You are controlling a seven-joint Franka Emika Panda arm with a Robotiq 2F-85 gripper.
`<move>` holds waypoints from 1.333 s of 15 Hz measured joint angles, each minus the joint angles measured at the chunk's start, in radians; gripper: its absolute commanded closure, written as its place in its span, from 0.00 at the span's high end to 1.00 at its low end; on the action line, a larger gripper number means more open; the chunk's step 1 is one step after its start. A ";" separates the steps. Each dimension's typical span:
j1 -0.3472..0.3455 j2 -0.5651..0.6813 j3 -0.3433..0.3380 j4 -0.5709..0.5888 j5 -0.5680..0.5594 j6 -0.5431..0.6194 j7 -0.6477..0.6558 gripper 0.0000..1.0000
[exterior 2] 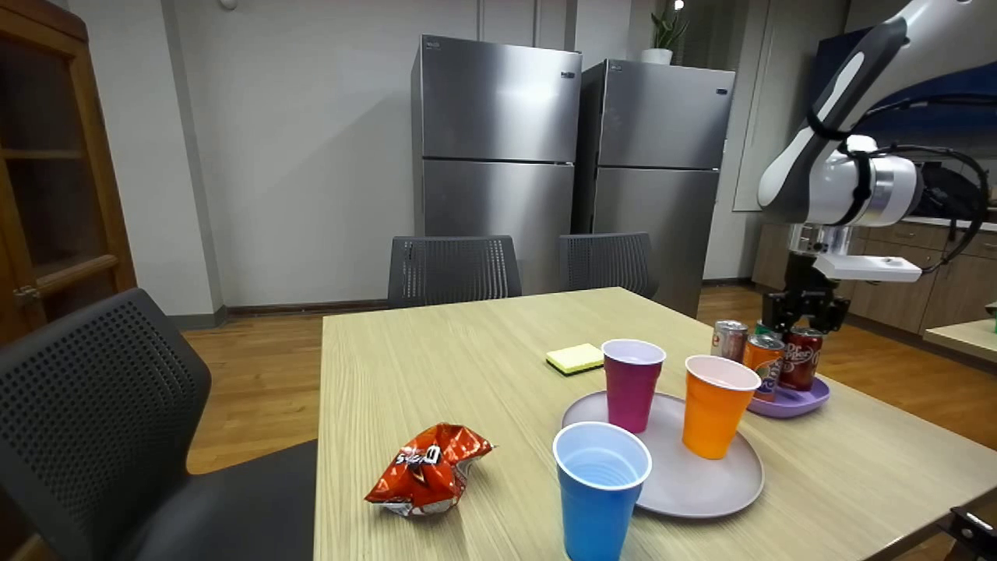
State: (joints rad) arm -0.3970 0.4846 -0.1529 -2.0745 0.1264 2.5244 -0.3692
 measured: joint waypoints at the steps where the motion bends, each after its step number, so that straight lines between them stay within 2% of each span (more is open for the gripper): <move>1: 0.000 0.001 0.001 0.000 0.000 0.003 0.000 0.38; 16: -0.005 0.024 0.013 0.000 0.000 0.034 0.000 0.38; 17: -0.005 0.024 0.013 0.000 0.000 0.035 0.000 0.55; 18: -0.005 0.024 0.013 0.000 0.000 0.035 0.000 0.88; 19: -0.005 0.024 0.014 0.000 0.000 0.035 0.000 0.89; 20: -0.005 0.024 0.014 0.000 0.000 0.035 0.000 0.95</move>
State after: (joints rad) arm -0.4023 0.5089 -0.1393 -2.0745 0.1263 2.5590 -0.3692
